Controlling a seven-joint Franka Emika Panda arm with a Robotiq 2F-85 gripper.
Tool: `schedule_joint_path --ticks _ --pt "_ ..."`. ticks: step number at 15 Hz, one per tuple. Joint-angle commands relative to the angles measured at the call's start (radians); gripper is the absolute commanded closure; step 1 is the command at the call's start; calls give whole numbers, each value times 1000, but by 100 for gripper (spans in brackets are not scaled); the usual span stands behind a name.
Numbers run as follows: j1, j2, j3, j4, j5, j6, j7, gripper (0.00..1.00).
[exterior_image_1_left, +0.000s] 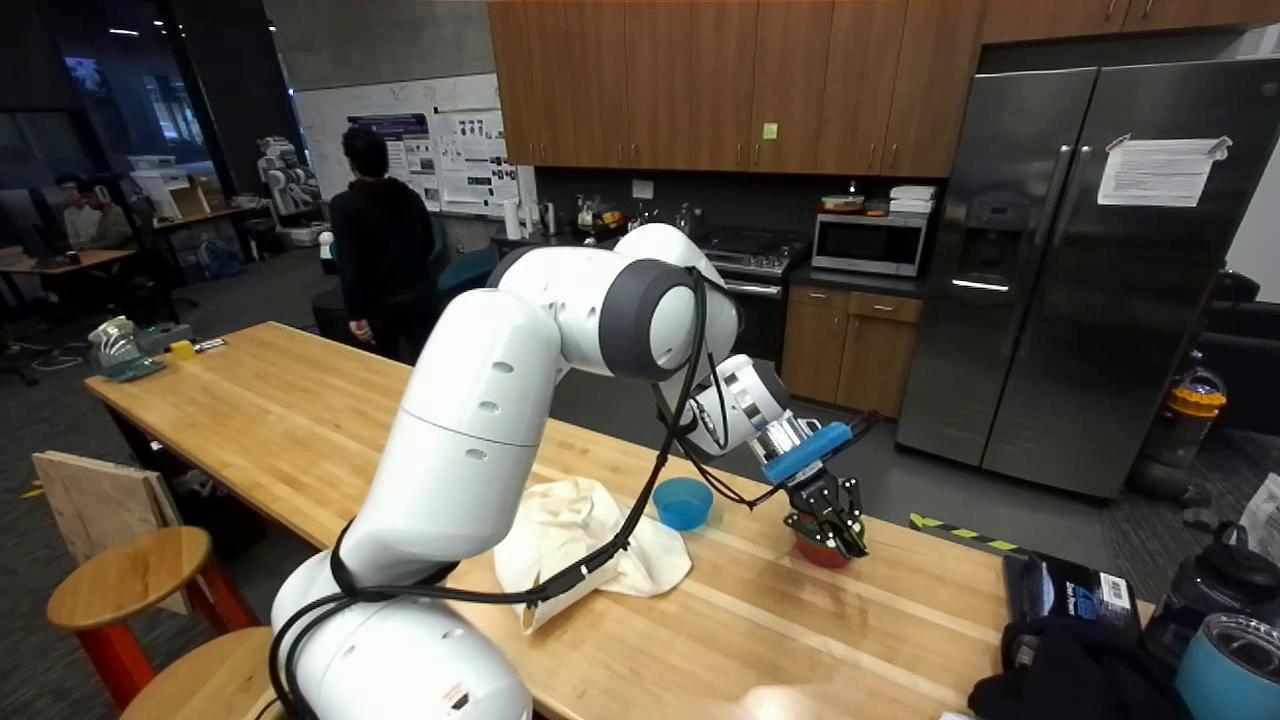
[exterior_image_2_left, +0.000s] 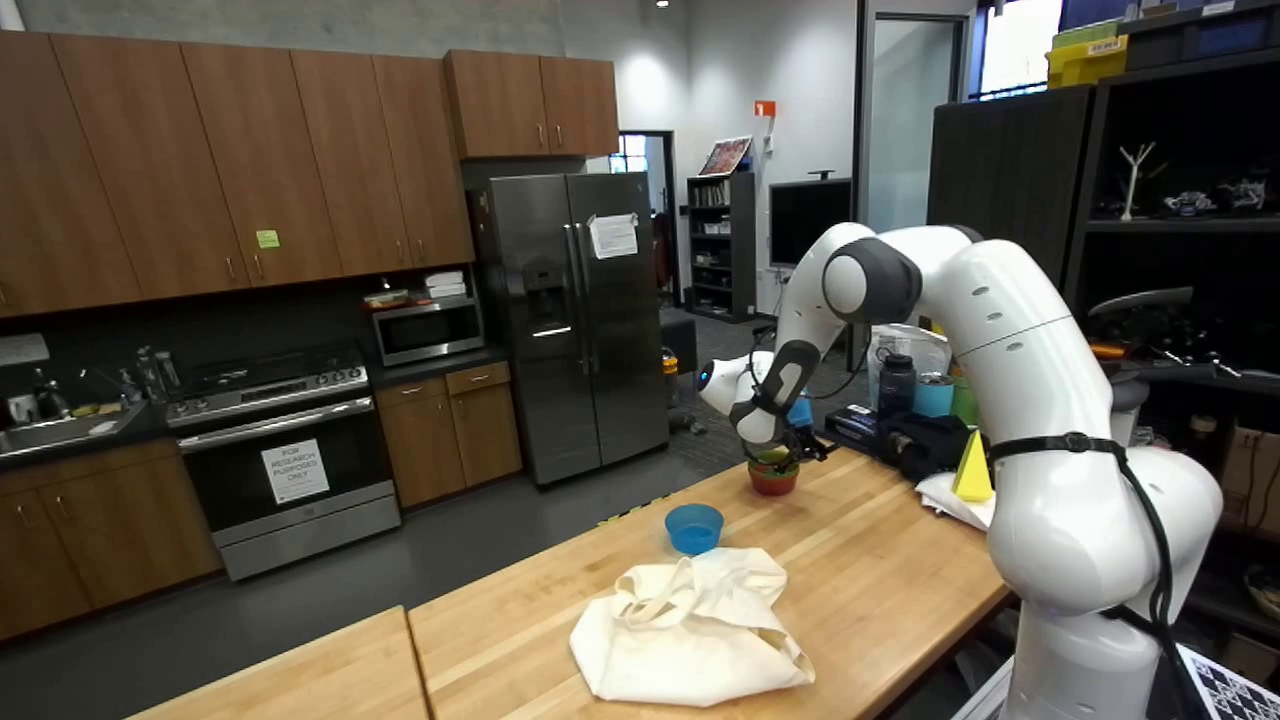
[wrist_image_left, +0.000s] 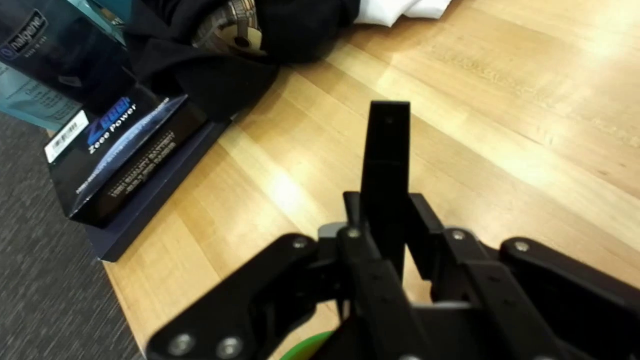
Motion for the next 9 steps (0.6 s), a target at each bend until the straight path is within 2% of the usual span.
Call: schedule_joint_path --ticks 1,9 --pt "-37 -30 9 -26 98 77 -71 94" --pt "-63 -44 -3 -29 286 138 -196 94"
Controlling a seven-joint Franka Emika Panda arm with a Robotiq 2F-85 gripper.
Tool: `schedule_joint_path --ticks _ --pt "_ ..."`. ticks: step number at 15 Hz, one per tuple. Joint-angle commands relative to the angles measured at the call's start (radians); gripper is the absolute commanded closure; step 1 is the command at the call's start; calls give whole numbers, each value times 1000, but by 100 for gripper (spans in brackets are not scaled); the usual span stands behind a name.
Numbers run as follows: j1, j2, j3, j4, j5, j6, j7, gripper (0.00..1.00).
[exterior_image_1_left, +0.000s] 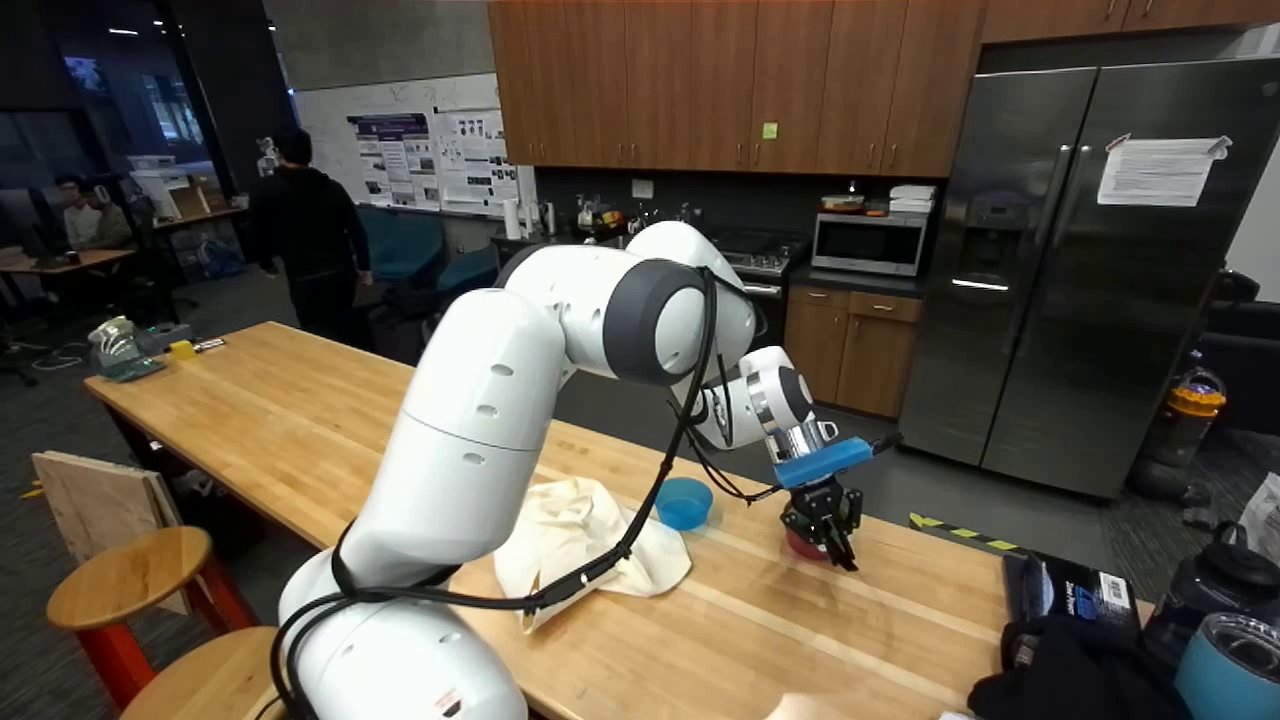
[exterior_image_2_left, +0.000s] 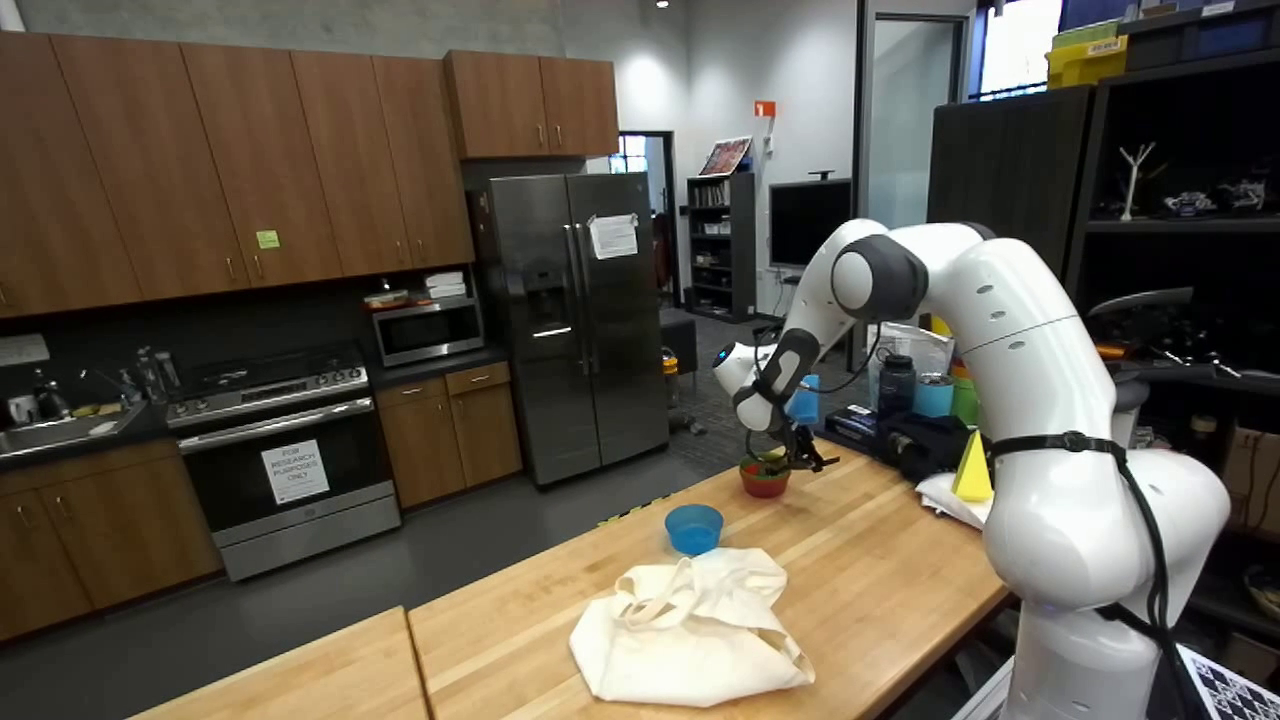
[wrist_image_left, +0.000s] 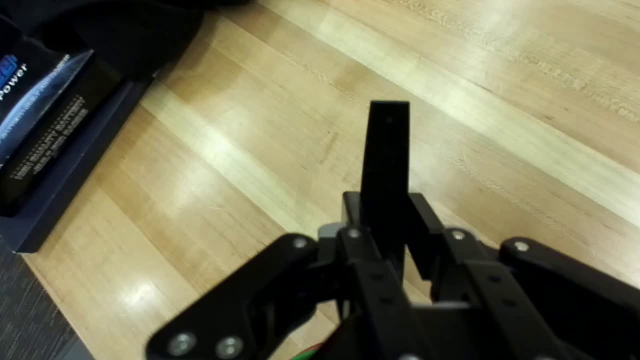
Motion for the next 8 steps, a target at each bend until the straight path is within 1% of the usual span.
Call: schedule_joint_path --ticks 1,3,5,8 --pt "-6 -34 -4 -26 74 23 -70 94" --pt "8 -43 -22 -25 68 5 -75 94" --pt "1 -59 -24 -29 78 1 -95 94" --pt "-28 -86 -5 -36 162 14 -181 94"
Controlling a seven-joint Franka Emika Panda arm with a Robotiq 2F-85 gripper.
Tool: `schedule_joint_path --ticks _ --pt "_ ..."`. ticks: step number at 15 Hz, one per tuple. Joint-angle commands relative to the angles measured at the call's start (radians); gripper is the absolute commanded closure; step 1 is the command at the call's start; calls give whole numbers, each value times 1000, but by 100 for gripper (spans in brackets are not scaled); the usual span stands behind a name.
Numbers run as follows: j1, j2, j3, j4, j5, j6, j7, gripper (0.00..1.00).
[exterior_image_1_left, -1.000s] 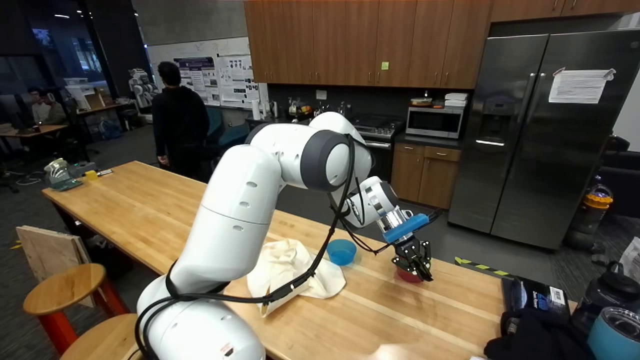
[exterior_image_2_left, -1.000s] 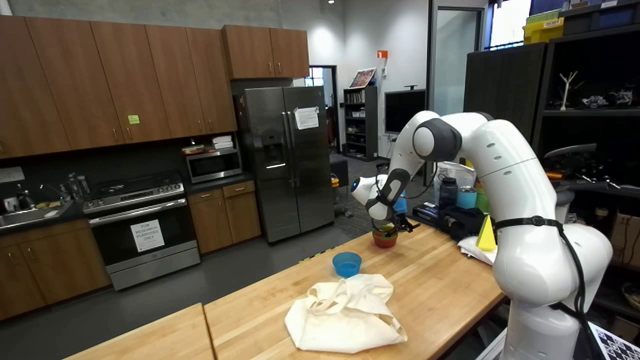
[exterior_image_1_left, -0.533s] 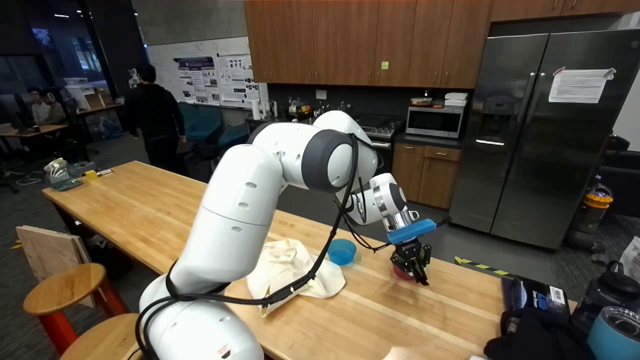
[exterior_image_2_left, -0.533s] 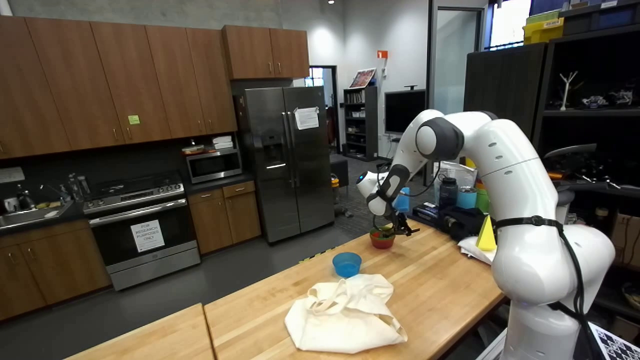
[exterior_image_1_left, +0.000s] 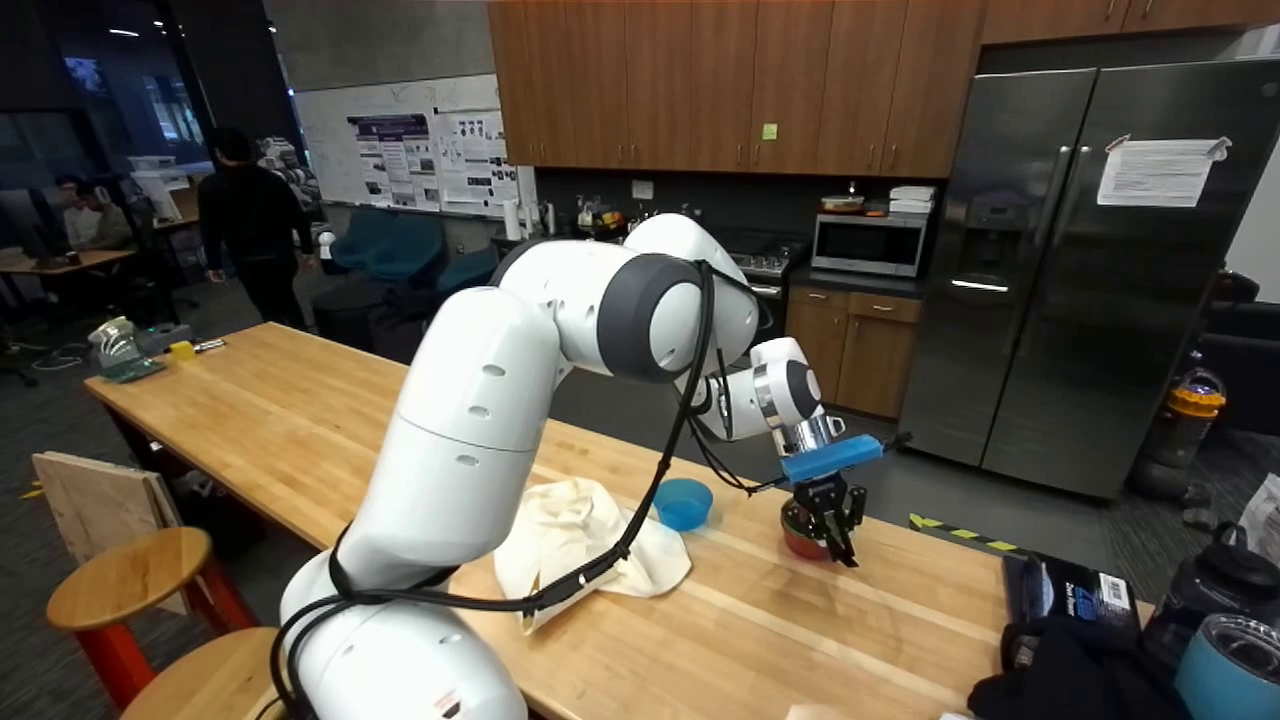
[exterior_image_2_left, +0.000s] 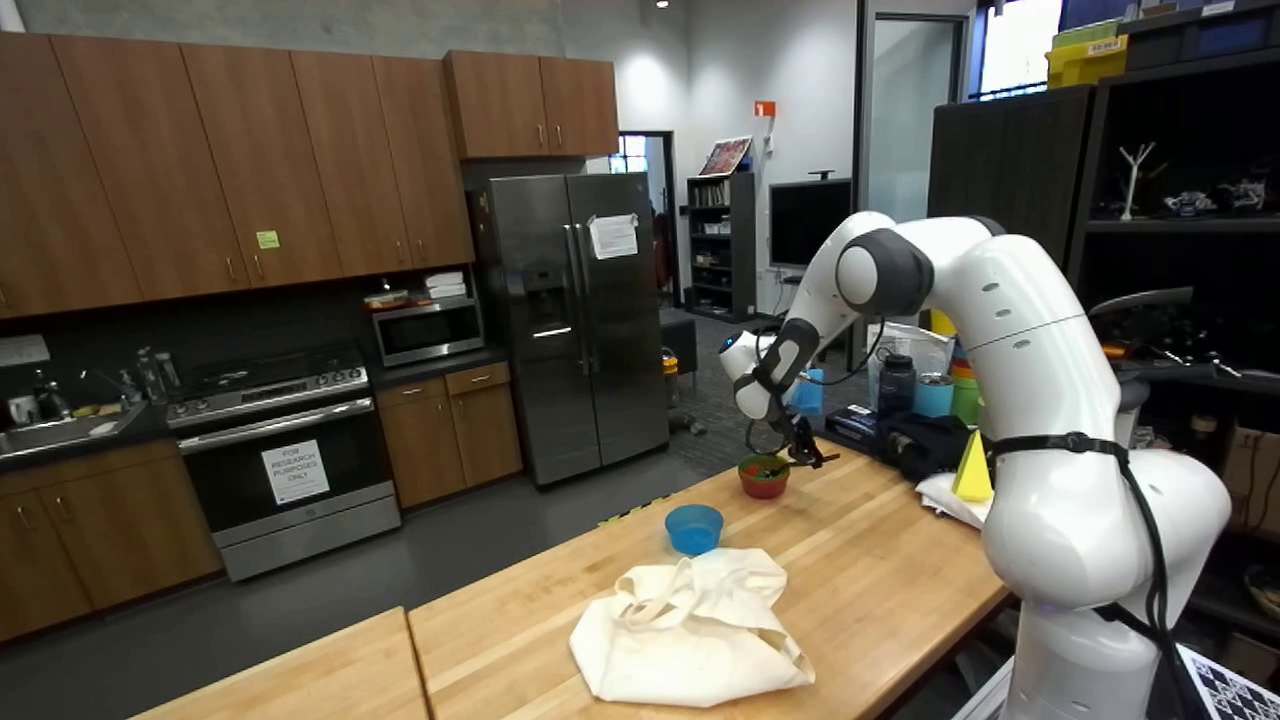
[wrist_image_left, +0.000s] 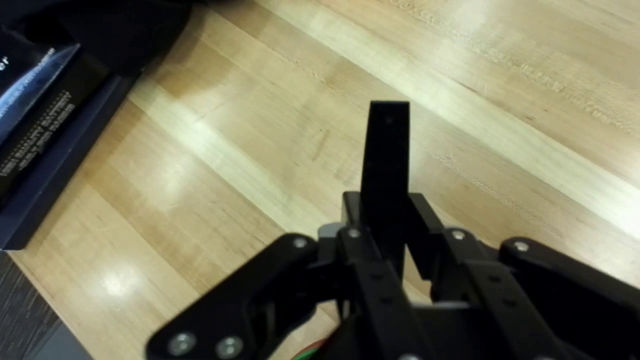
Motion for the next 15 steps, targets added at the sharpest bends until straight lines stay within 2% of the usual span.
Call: schedule_joint_path --ticks 1,4,9,15 --pt "-23 -61 8 -33 101 10 -114 94" --pt "-25 -68 11 -25 186 3 -195 94" --pt "-17 -72 1 -23 244 3 -245 94" --pt "19 -121 -44 -69 167 67 -123 94"
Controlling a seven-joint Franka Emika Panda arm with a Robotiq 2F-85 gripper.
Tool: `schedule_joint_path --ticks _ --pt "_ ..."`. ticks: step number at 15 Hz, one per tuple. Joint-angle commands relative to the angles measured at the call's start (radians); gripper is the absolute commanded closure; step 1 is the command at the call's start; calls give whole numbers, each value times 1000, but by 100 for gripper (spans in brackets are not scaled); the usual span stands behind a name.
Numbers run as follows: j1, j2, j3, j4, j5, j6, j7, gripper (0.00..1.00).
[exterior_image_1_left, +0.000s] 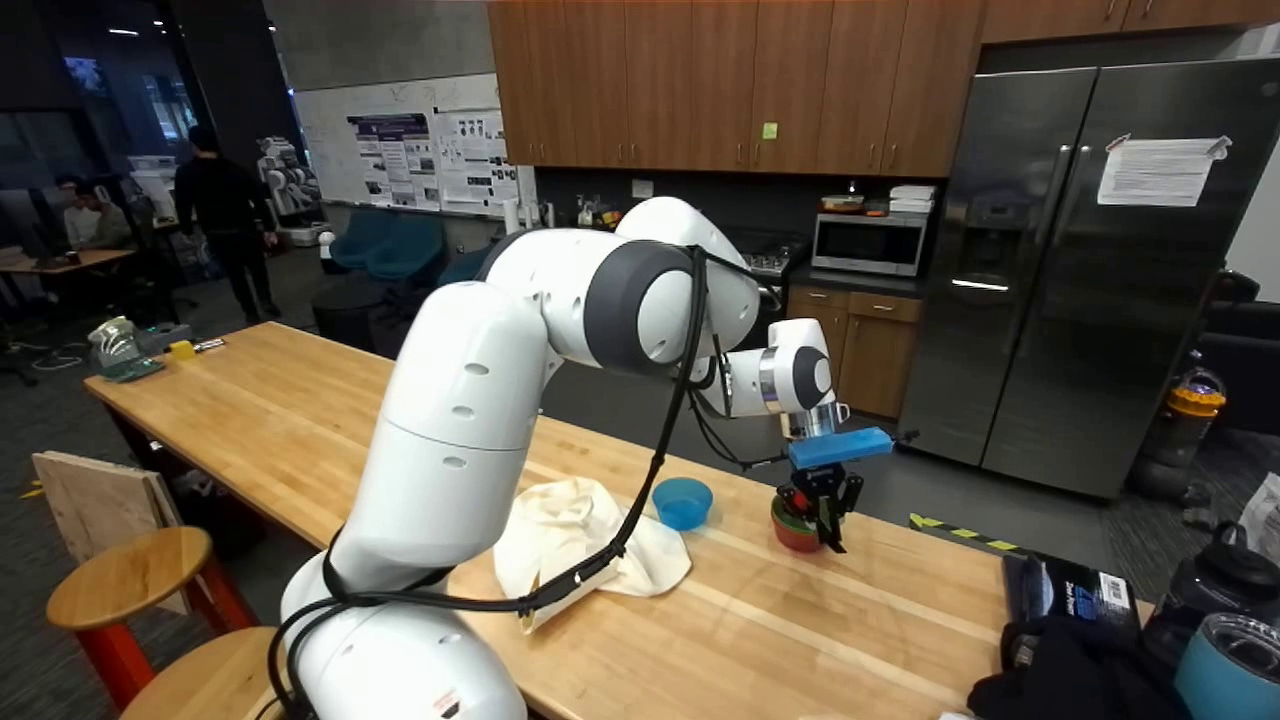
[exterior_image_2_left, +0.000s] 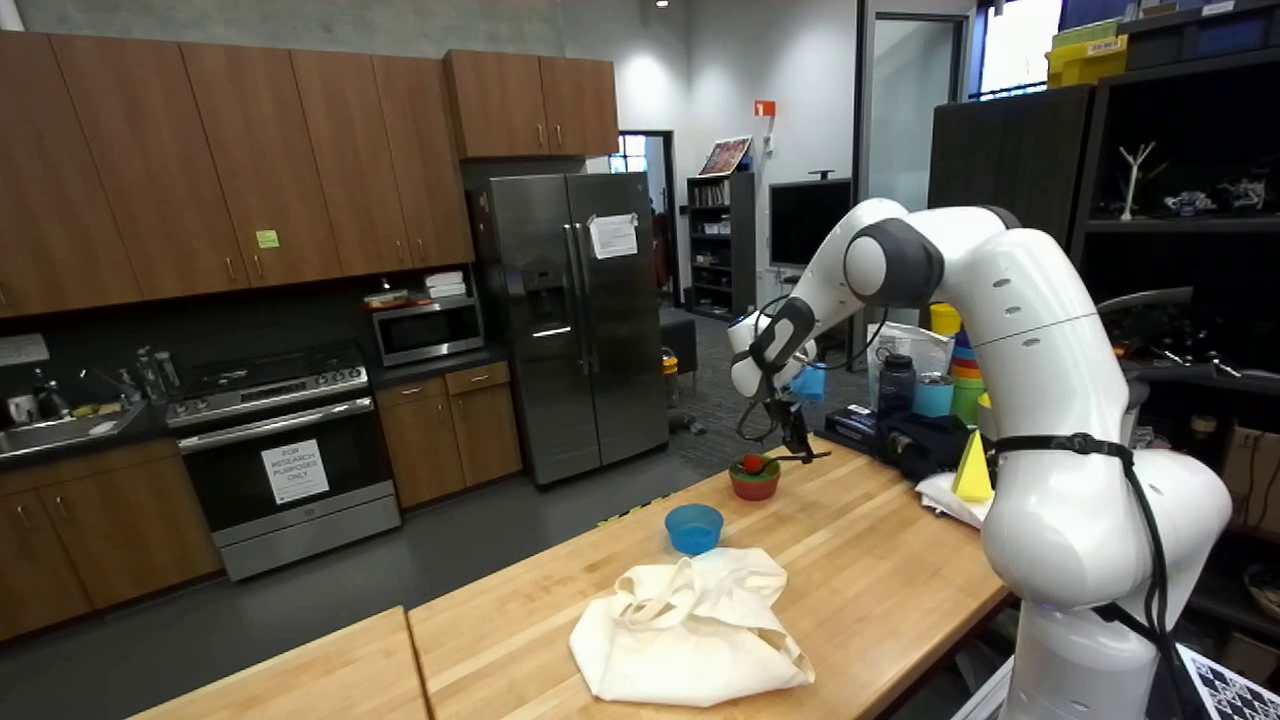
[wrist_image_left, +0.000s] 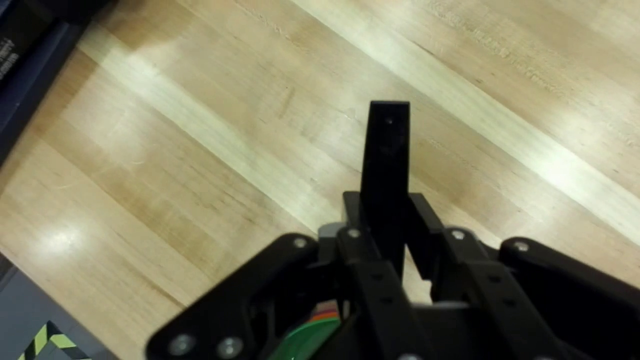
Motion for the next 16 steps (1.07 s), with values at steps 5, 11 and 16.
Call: schedule_joint_path --ticks 5,11,16 --pt "41 -143 -49 -138 -102 117 151 94" --pt "65 -229 -49 -239 -159 168 196 94" --pt "100 -275 -32 -290 -189 171 181 94"
